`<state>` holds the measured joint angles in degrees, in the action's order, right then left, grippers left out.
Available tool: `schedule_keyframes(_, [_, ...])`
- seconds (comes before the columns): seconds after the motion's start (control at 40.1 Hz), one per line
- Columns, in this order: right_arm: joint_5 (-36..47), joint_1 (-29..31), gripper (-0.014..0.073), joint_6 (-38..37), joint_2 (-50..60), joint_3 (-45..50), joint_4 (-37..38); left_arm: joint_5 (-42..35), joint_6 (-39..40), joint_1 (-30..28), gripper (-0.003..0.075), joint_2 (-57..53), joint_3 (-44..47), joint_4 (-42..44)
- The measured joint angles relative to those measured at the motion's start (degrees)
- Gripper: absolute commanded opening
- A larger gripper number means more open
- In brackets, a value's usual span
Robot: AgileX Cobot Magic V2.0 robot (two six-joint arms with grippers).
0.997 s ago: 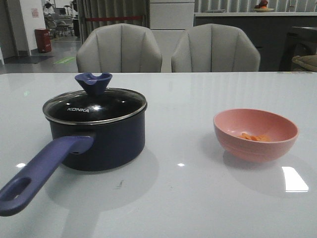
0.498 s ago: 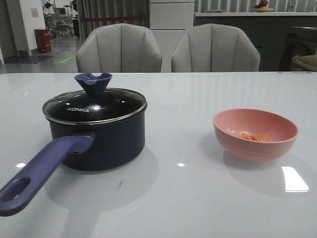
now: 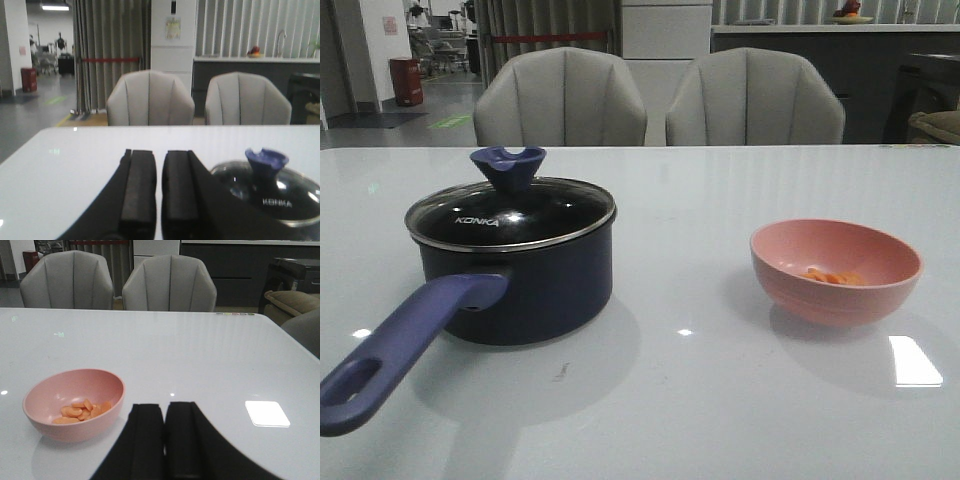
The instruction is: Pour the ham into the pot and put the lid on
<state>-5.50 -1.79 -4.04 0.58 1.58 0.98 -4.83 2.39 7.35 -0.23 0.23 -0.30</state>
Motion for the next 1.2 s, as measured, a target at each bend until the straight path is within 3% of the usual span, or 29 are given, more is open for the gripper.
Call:
schedule_keyframes(0.15, [0.0, 0.0, 0.0148, 0.0, 0.0, 0.0, 0.0, -10.89, 0.0, 0.0, 0.0132, 0.0, 0.0, 0.0])
schedule_keyframes(0.224, [0.0, 0.0, 0.0148, 0.0, 0.0, 0.0, 0.0, -12.32, 0.0, 0.0, 0.0132, 0.0, -0.73, 0.0])
schedule_keyframes(0.349, [0.0, 0.0, 0.0148, 0.0, 0.0, 0.0, 0.0, -4.09, 0.0, 0.0, 0.0132, 0.11, -6.59, 0.3])
schedule_keyframes(0.598, [0.0, 0.0, 0.0148, 0.0, 0.0, 0.0, 0.0, 20.11, 0.0, 0.0, 0.0132, 9.08, -23.12, -1.17])
schedule_keyframes(0.972, [0.0, 0.0, 0.0148, 0.0, 0.0, 0.0, 0.0, 27.13, 0.0, 0.0, 0.014, 18.47, -25.67, -4.36])
schedule_keyframes(1.097, [0.0, 0.0, 0.0148, 0.0, 0.0, 0.0, 0.0, 27.86, 0.0, 0.0, 0.0208, 20.78, -25.67, -4.73])
schedule_keyframes(1.196, [0.0, 0.0, 0.0148, 0.0, 0.0, 0.0, 0.0, 28.09, 0.0, 0.0, 0.0369, 23.05, -25.67, -4.73])
